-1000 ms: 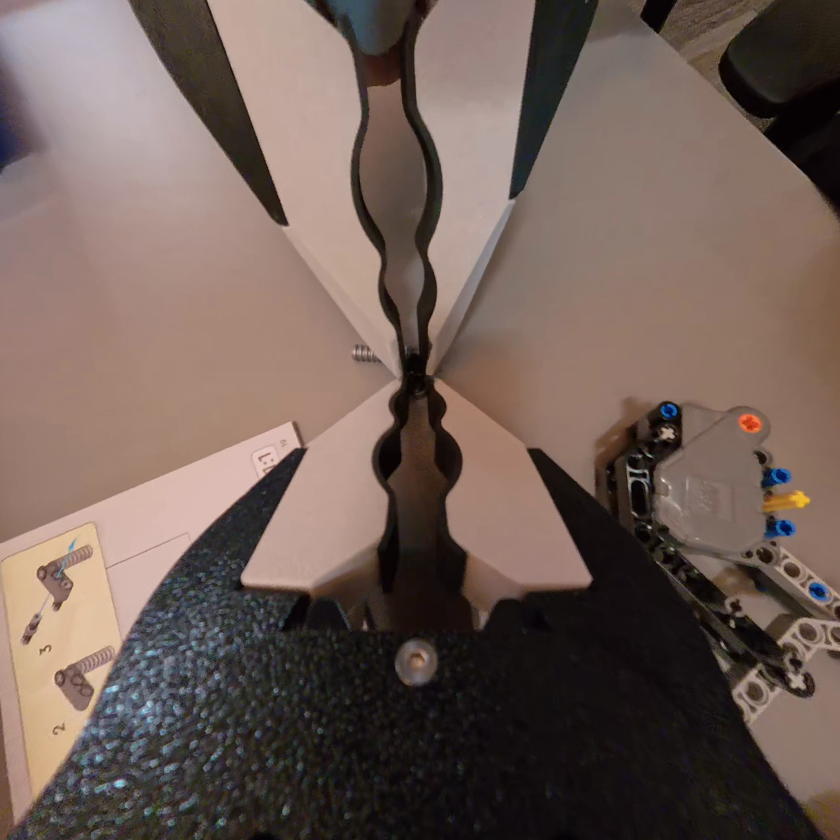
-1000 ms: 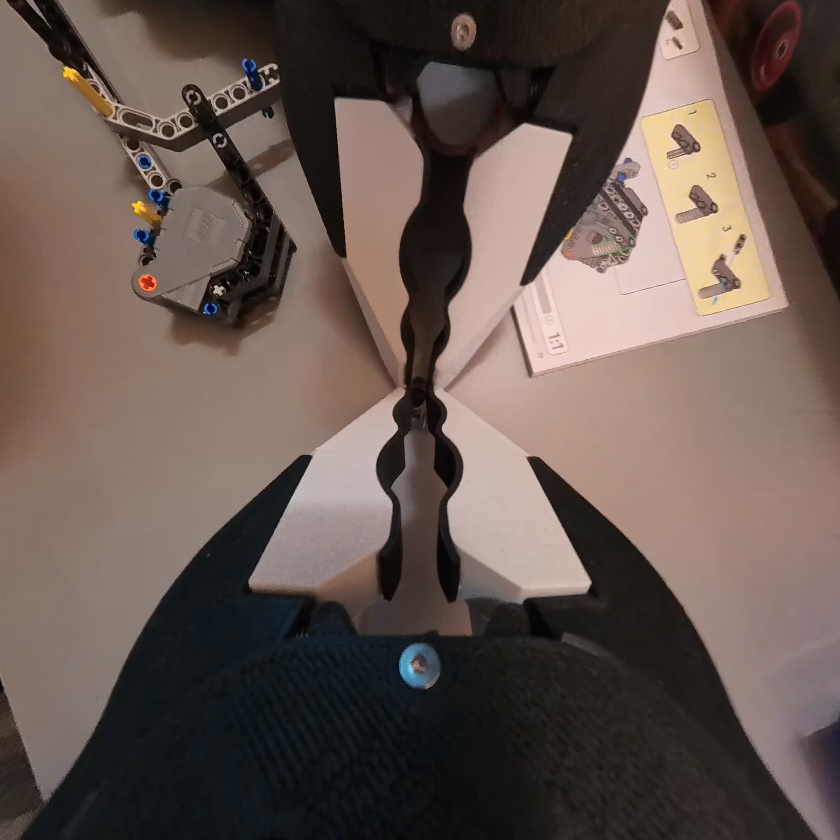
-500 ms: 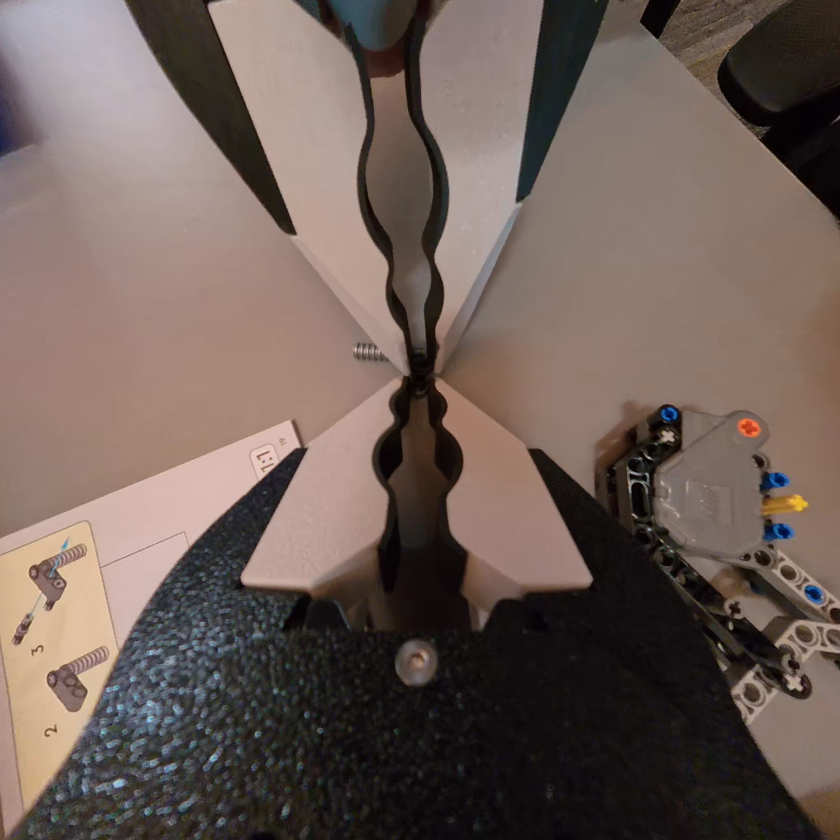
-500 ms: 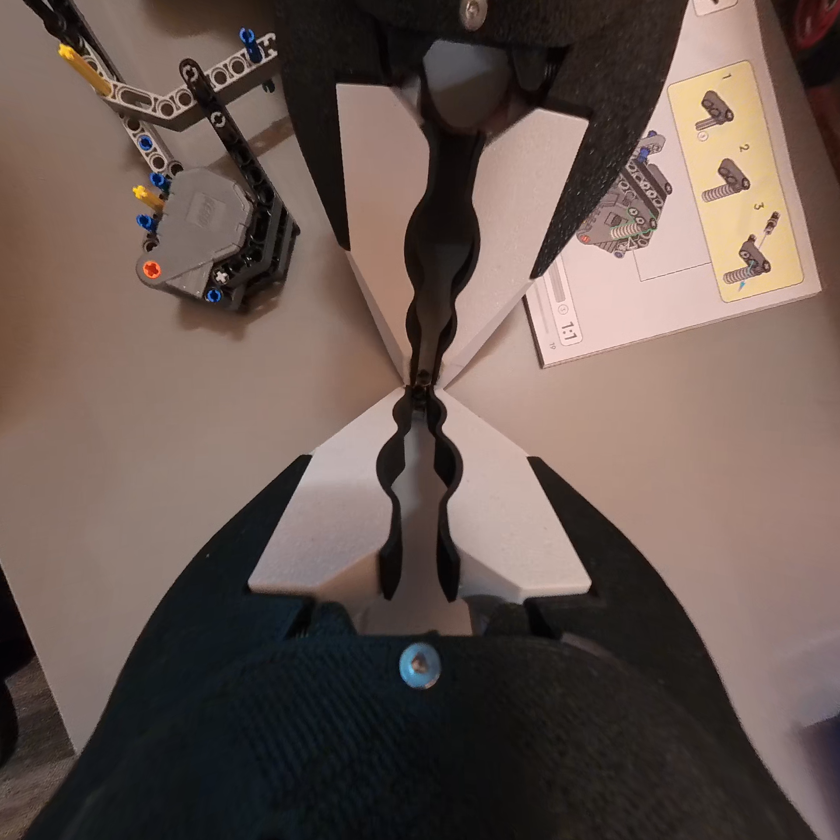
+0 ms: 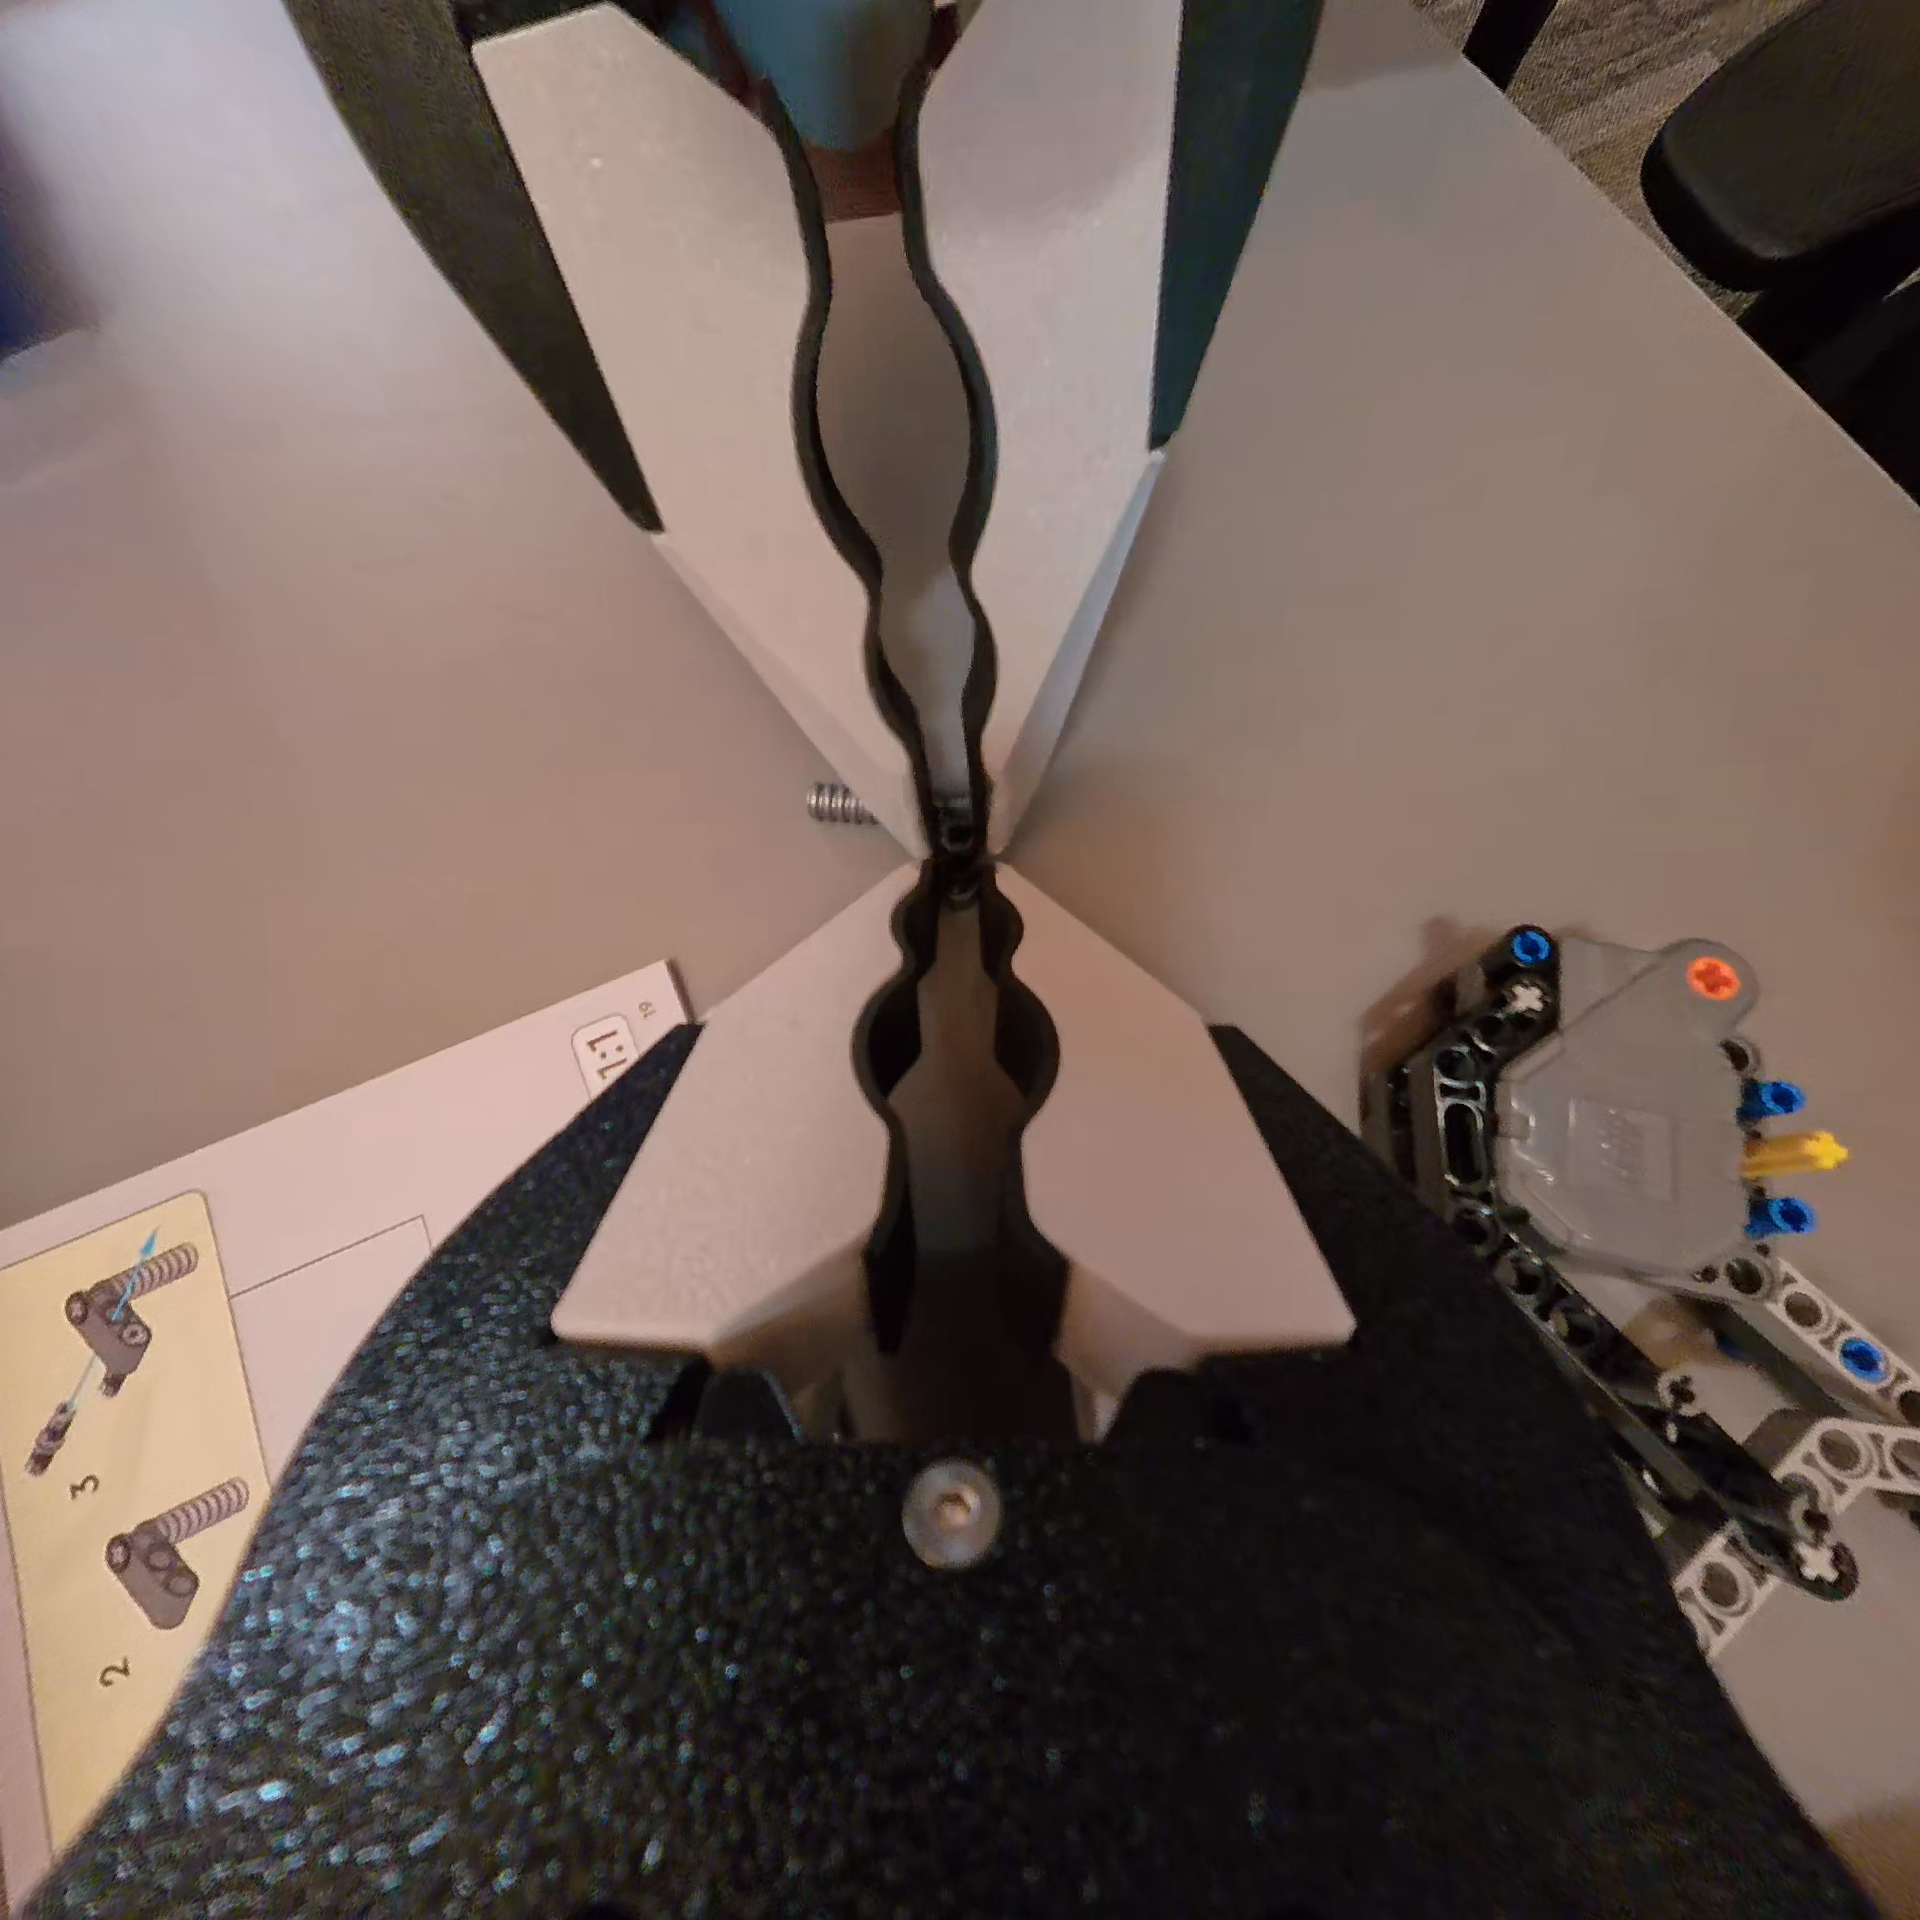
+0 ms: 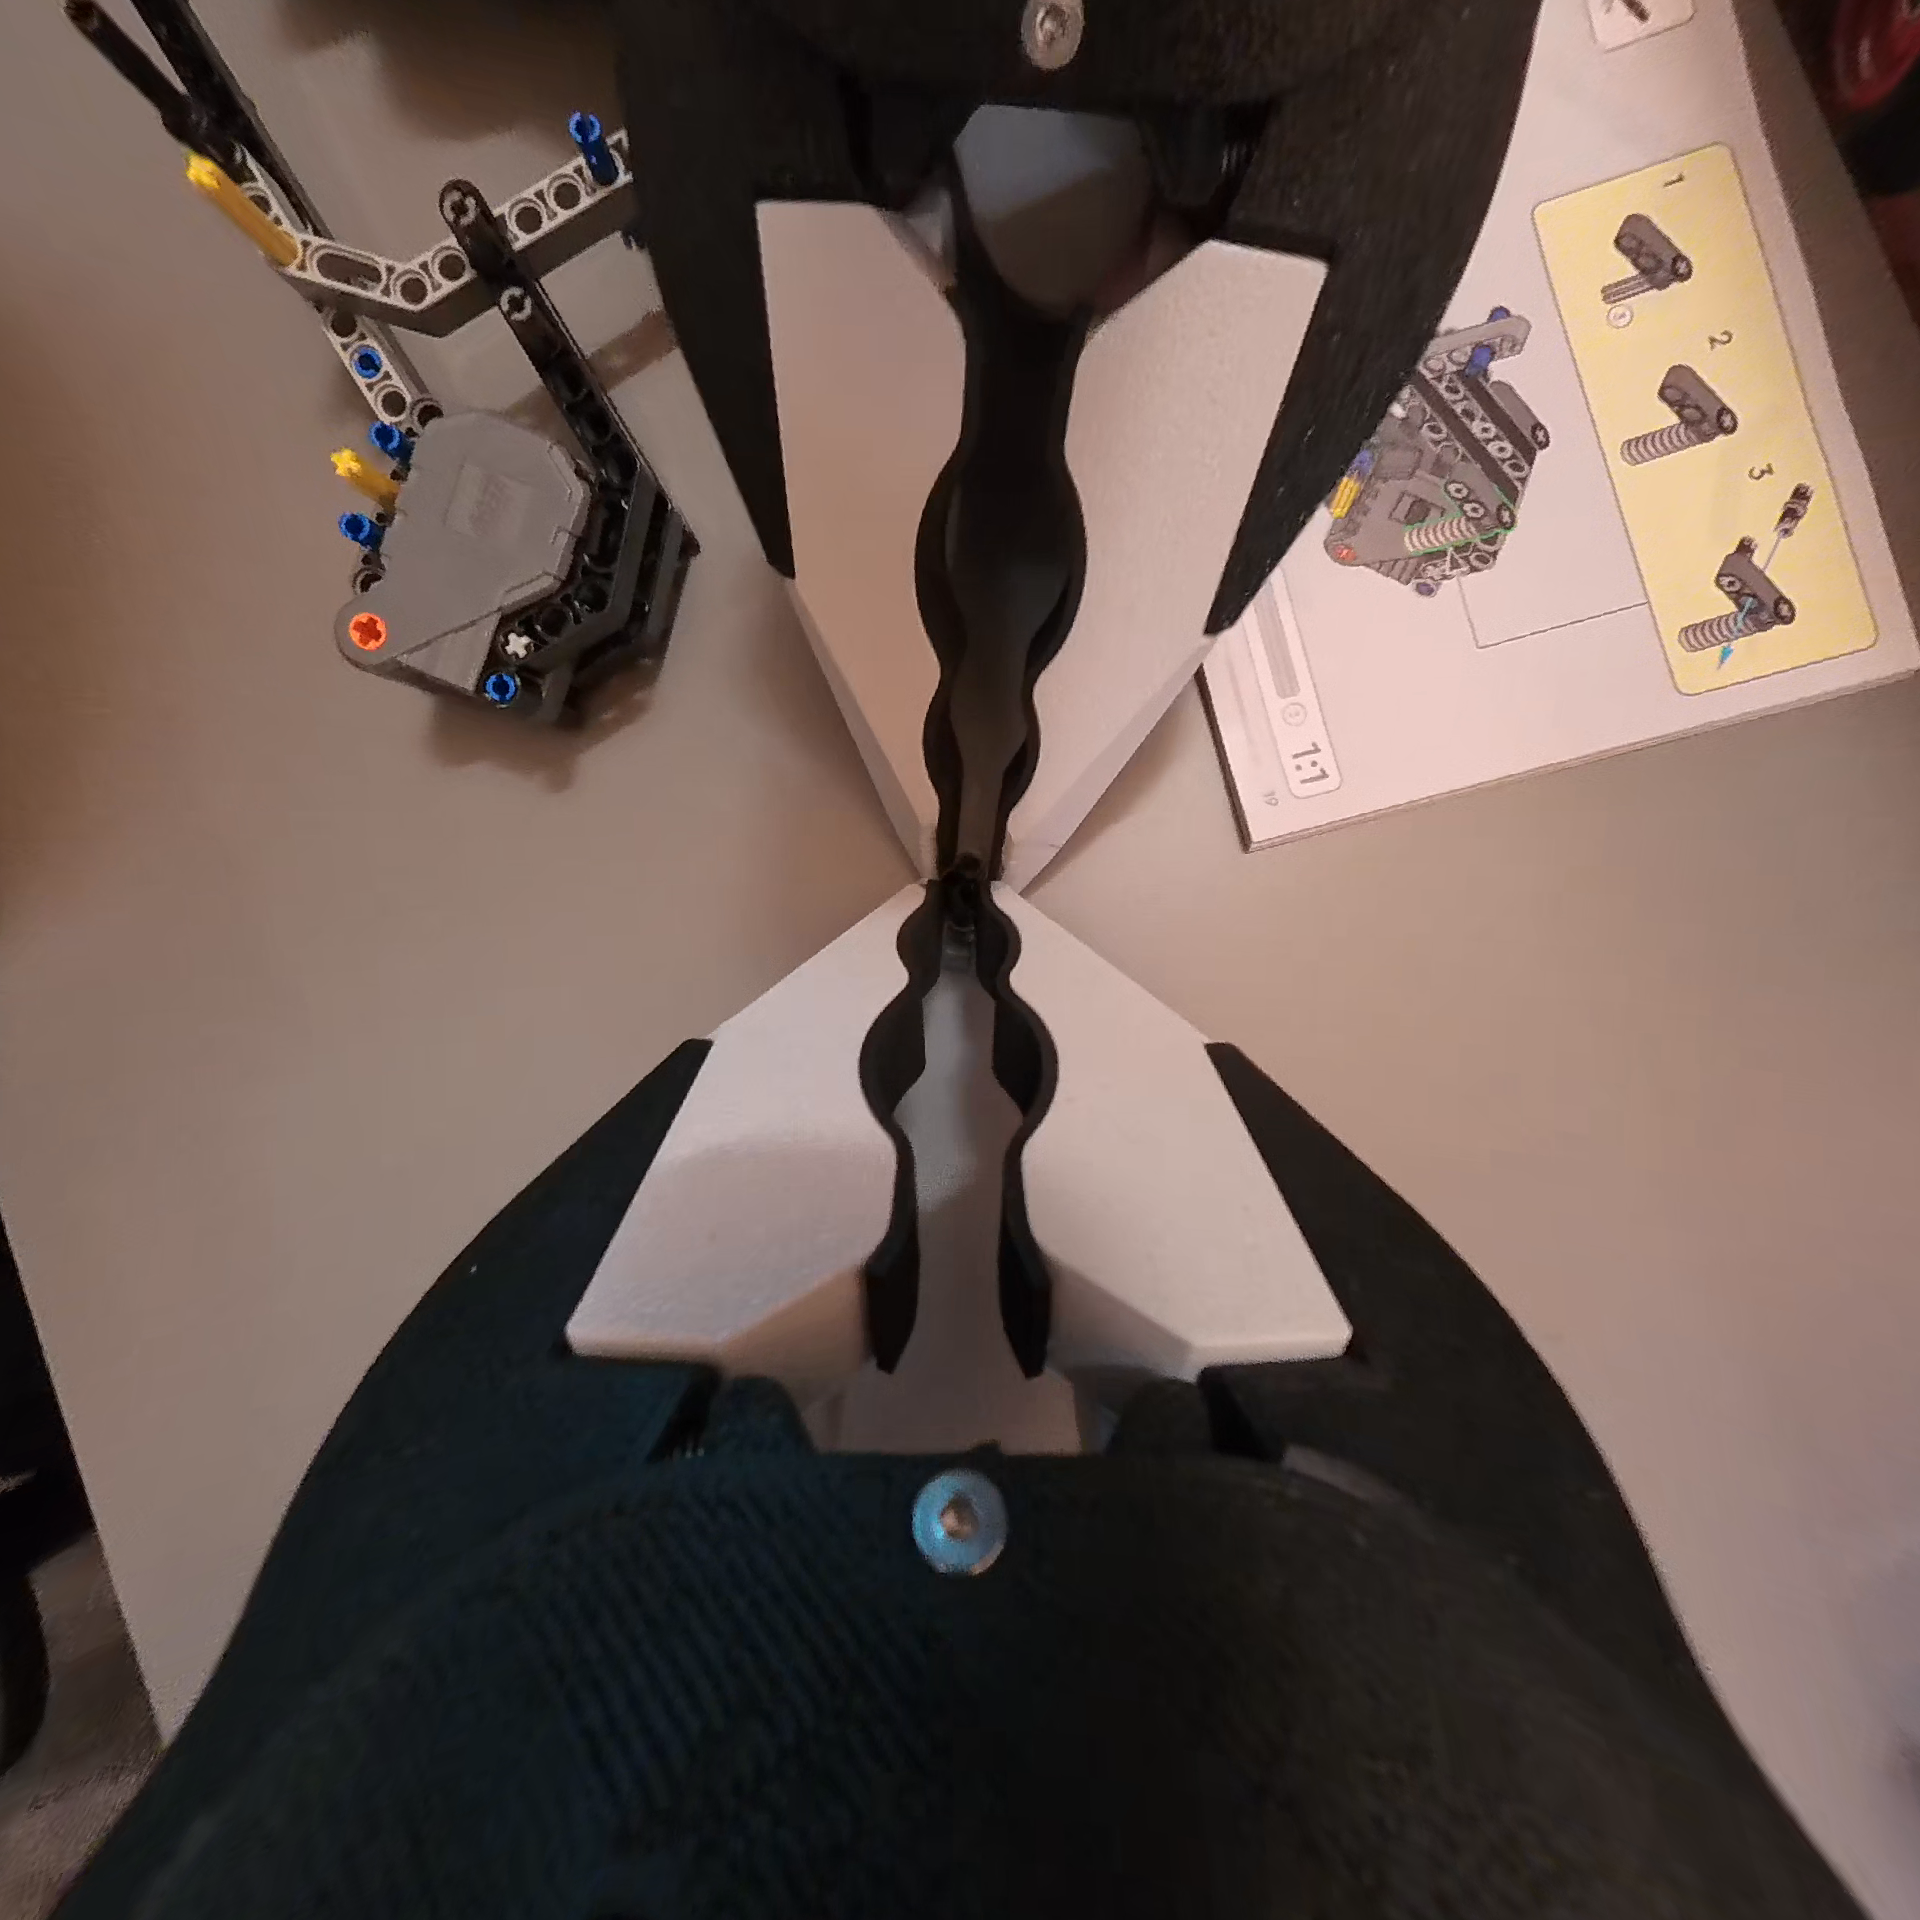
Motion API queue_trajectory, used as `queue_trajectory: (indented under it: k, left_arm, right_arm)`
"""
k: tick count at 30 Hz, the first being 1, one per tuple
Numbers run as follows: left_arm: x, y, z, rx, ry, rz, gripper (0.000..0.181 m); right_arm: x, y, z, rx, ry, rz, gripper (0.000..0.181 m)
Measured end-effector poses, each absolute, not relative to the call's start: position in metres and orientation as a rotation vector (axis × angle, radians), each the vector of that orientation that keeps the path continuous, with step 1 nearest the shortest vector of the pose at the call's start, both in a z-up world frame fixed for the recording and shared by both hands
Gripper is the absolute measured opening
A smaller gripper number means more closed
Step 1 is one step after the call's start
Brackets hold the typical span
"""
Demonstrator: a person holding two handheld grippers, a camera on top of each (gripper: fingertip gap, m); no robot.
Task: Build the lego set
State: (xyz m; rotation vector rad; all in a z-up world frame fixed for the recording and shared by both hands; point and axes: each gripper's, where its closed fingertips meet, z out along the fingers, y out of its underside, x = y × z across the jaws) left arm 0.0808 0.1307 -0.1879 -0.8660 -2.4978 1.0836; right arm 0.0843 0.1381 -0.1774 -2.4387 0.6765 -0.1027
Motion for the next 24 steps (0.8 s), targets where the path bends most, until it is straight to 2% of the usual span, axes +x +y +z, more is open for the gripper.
queue_trajectory:
  k: [1,4,7,12,15,24]
  left_arm:
    - [0.0808,0.1307,-0.1879,-0.865,-2.497,1.083,0.005]
    - [0.0807,0.1308,-0.1879,-0.863,-2.495,1.081,0.005]
    - [0.0808,0.1309,-0.1879,-0.863,-2.494,1.080,0.006]
    - [0.0808,0.1308,-0.1879,-0.863,-2.493,1.080,0.006]
    - [0.0809,0.1309,-0.1879,-0.863,-2.493,1.080,0.006]
    - [0.0813,0.1311,-0.1879,-0.863,-2.492,1.079,0.005]
  right_arm:
    - [0.0846,0.1378,-0.1774,-2.419,0.686,-0.109,0.005]
    - [0.0881,0.1341,-0.1782,-2.371,0.733,-0.144,0.013]
    - [0.0897,0.1350,-0.1761,-2.324,0.749,-0.162,0.009]
    - [0.0866,0.1376,-0.1746,-2.336,0.721,-0.170,0.012]
    - [0.0852,0.1383,-0.1743,-2.348,0.718,-0.135,0.004]
    - [0.0824,0.1378,-0.1739,-2.413,0.727,-0.057,0.004]
